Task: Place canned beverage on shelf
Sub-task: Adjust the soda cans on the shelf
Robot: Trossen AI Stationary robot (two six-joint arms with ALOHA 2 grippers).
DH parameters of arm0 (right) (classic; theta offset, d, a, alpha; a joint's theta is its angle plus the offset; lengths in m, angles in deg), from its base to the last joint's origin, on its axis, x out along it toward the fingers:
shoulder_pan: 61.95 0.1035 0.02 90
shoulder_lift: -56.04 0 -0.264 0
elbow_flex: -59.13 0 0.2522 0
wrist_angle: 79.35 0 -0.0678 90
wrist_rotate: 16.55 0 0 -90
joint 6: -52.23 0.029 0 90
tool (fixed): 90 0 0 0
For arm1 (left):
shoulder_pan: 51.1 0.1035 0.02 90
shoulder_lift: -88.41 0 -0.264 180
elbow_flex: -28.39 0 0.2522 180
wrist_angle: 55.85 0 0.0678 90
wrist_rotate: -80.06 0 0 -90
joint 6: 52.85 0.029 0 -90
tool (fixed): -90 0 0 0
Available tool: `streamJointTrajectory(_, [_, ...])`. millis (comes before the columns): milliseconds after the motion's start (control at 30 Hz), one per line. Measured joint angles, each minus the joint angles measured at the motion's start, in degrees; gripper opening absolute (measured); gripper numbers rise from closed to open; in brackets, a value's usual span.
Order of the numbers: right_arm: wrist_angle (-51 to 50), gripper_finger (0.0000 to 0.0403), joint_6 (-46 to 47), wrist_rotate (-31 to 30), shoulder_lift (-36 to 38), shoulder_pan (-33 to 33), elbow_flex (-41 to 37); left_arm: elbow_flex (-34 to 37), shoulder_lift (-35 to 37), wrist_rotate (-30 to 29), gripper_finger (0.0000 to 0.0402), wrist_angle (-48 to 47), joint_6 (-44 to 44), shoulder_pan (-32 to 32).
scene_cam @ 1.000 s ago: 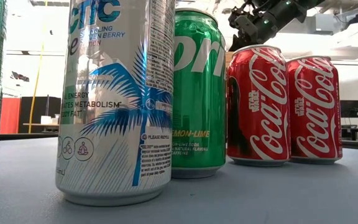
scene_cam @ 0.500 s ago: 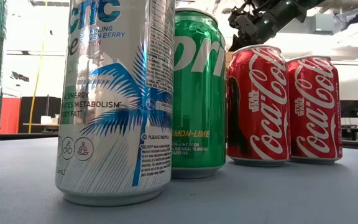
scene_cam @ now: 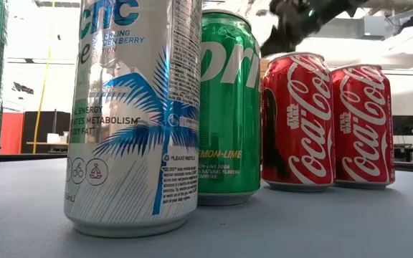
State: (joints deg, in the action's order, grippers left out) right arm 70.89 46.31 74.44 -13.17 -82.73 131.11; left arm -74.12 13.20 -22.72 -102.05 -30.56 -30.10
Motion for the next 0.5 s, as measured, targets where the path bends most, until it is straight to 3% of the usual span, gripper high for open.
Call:
streamJointTrajectory(167, [0.0, 0.0000, -2.6, 10.4, 3.5, -0.7, 1.5, 0.0, 1.1, -0.1, 0.0113, 0.0, -6.2, -0.5])
streamJointTrajectory(500, [7.6, 0.0000, -1.6, 11.8, -3.0, 4.5, 1.4, 0.0, 1.1, -0.6, 0.0133, -0.3, -5.2, -0.4])
